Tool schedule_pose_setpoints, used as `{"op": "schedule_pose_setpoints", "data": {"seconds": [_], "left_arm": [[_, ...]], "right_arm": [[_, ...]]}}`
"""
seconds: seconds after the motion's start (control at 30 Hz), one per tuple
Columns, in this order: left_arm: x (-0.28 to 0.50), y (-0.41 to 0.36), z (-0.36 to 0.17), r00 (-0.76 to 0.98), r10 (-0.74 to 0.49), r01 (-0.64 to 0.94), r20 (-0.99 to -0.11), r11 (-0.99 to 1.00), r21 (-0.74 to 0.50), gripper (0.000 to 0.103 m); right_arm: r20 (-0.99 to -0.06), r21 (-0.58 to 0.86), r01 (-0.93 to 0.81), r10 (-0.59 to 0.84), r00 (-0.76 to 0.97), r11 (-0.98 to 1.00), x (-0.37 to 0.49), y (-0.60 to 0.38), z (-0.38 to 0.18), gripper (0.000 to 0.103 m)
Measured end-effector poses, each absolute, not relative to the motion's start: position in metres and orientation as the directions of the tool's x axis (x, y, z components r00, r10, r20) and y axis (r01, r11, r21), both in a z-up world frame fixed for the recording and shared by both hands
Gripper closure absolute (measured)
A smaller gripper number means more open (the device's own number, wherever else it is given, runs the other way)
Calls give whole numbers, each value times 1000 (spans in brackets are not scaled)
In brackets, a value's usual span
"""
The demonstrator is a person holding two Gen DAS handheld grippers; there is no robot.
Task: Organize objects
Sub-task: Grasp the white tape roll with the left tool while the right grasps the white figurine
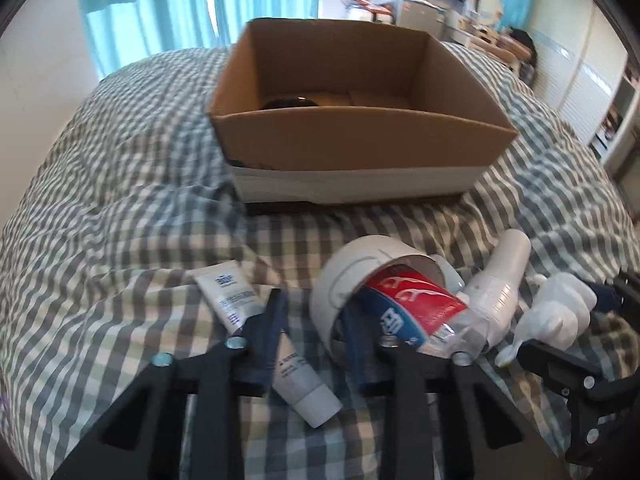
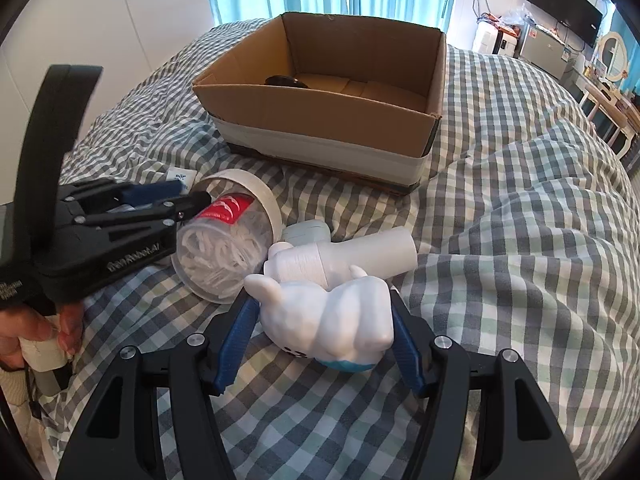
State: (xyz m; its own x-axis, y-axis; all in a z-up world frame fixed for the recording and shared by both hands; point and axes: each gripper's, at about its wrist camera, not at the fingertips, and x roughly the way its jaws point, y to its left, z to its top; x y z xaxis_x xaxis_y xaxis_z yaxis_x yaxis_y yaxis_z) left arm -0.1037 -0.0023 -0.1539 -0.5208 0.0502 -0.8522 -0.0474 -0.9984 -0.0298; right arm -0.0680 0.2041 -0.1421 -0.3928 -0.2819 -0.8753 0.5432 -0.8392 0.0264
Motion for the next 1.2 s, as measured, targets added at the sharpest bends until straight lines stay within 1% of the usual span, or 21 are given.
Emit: {"op": "schedule_pose_setpoints", "data": {"seconds": [0.03, 0.1, 0.13, 0.3, 0.5, 0.57, 0.7, 0.93, 1.2], "left_arm": [[-105, -2, -154, -522, 56, -53, -851, -998, -33, 80], [-106, -3, -155, -518, 73, -57, -852, -997, -51, 90], [-107, -3, -156, -514, 81, -59, -854, -996, -59, 92], [-99, 5, -146, -539, 64, -80, -840, -997, -25, 93], [-80, 0, -115, -577, 121, -88, -808, -992, -86, 99], [-74, 2, -105, -591, 119, -90, -798, -993, -82, 100], [-66, 0, -90, -615, 104, -73, -781, -994, -75, 100], [-47, 4, -58, -678, 56, -78, -733, -997, -5, 100], [-26, 9, -22, -739, 58, -90, -672, -996, 13, 100]], "right_arm": [[-875, 28, 542, -282, -393, -840, -68, 204, -142, 40], [-876, 28, 542, -282, -392, -840, -68, 203, -142, 40], [-875, 28, 542, -282, -393, -840, -68, 203, -142, 40], [-868, 32, 535, -288, -404, -844, -68, 205, -139, 40], [-852, 51, 516, -308, -424, -855, -68, 213, -128, 40], [-842, 49, 514, -312, -439, -857, -67, 213, -121, 40], [-823, 51, 515, -328, -463, -855, -60, 214, -105, 40], [-786, 25, 530, -344, -514, -848, -41, 212, -76, 40], [-727, -18, 541, -360, -585, -841, -15, 213, -34, 40]]}}
